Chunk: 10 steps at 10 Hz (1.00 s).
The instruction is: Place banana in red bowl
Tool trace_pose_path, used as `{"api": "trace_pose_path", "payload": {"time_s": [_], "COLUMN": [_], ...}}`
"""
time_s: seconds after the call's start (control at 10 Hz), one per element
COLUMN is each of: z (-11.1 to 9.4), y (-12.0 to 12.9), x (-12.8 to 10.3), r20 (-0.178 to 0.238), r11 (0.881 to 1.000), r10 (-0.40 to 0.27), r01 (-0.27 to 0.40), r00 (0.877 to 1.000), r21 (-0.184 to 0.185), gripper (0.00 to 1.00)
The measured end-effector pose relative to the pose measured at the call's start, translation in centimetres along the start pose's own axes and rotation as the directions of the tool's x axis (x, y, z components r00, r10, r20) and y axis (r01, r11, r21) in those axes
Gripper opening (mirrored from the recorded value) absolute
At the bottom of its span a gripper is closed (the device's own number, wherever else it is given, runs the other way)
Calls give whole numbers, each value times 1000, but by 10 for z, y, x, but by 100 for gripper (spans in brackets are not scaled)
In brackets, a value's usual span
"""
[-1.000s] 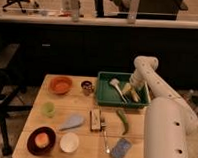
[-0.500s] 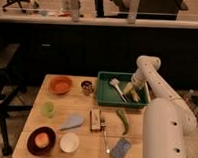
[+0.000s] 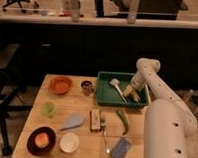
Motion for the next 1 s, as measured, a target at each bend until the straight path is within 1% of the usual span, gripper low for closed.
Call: {"api": "trace_pose_path", "payload": {"time_s": [0.2,0.3,0.5,0.6,0.7,0.9,1.0], "z": [8,6,3,1,0,-5,-6], "y": [0,0,-1,-2,-2,-2,0], "x": [3,4,7,8,9,12,9], "r20": [14,9,2,1,1,-5,-4], "r11": [1000,1000,1000,1000,1000,1000,1000], "r10": [-16,-14,-12,-10,-9,-2,-9], "r01": [16,14,12,10,9,2,9], "r00": [1000,1000,1000,1000,1000,1000,1000], "r21": [-11,-11,-12,-11,-11,-17,-16], "gripper": [79,73,55,43,35,12,5]}}
